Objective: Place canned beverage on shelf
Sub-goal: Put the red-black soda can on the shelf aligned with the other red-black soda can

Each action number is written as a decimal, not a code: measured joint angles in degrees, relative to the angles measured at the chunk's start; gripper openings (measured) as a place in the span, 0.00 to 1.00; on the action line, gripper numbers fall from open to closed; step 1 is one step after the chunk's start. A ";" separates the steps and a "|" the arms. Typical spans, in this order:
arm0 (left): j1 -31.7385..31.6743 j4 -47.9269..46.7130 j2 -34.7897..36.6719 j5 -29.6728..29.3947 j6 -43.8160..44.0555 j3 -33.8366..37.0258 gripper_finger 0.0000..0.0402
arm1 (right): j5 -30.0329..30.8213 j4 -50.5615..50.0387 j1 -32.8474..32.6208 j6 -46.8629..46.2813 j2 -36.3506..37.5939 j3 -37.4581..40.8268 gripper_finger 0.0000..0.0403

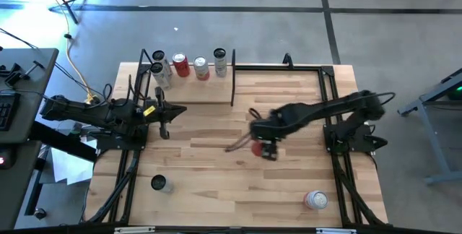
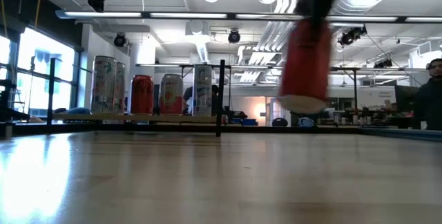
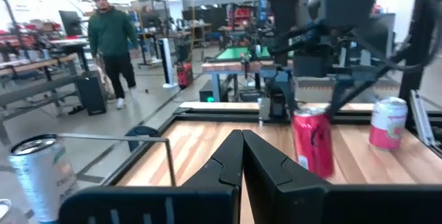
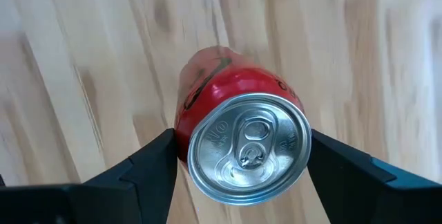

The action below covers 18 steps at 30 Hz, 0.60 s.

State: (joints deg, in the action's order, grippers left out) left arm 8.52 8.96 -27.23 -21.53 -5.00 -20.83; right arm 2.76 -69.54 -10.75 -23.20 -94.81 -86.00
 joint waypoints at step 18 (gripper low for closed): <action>2.92 -4.35 7.15 -2.07 -3.18 0.55 0.00 | -1.97 -4.10 10.72 17.95 -30.74 -44.84 0.66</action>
State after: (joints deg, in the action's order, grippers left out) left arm 11.44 4.61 -20.08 -23.59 -8.19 -20.27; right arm 0.80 -73.64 -0.02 -5.26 -125.55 -130.84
